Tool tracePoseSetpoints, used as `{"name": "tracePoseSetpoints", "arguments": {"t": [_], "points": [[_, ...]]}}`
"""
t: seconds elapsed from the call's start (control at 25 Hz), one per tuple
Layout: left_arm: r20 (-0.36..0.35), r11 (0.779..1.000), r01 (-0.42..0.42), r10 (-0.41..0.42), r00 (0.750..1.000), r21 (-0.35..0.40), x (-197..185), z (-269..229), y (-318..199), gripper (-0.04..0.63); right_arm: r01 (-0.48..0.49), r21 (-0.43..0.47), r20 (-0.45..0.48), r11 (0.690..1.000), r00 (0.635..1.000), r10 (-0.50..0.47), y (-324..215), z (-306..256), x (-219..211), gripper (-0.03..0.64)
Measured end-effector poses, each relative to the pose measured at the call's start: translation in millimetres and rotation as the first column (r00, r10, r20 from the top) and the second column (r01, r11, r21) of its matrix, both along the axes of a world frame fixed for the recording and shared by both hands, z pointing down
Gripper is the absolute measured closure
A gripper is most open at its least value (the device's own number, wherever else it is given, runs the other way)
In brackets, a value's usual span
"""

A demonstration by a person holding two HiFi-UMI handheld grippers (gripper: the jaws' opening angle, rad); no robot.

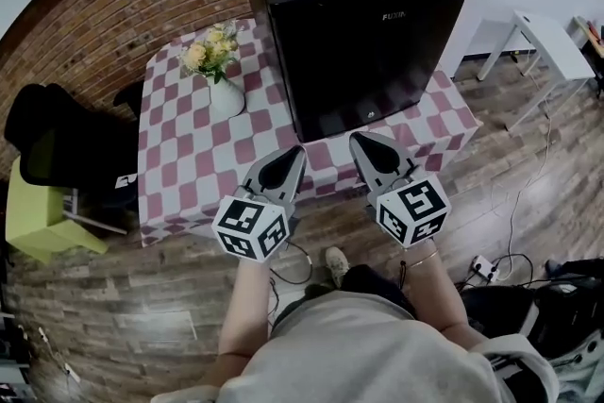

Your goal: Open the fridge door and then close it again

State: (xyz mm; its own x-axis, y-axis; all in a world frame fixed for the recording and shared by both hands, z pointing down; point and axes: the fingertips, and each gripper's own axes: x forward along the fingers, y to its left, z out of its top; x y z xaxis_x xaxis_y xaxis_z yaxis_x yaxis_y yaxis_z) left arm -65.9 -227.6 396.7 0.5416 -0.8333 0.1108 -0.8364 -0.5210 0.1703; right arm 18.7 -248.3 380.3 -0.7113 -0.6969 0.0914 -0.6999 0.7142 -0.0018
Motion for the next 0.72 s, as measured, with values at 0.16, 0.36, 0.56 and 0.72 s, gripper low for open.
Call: {"name": "tracePoseSetpoints", "arguments": {"t": [0.16, 0.36, 0.56, 0.72], "points": [[0.018, 1.0, 0.012, -0.012, 1.0, -0.02, 1.6, 5.1, 10.9, 0.584, -0.045, -0.022, 0.025, 0.999, 0.999, 0.046, 14.0, 2.6, 13.6, 0.617], [0.015, 0.999, 0.026, -0.026, 1.0, -0.045, 3.3, 13.7, 24.3, 0.584, -0.09, -0.041, 0.032, 0.995, 0.995, 0.092, 29.1, 9.8, 26.7, 0.618], [0.029, 0.999, 0.008, -0.007, 1.0, -0.05, 8.8, 18.7, 31.7, 0.584, -0.117, -0.064, 0.019, 0.991, 0.993, 0.119, 39.1, 18.4, 37.7, 0.618], [0.052, 0.998, -0.006, 0.009, 0.999, -0.058, 16.4, 21.6, 34.5, 0.584, -0.112, -0.075, 0.061, 0.991, 0.991, 0.116, 43.3, 17.7, 40.9, 0.617]]}}
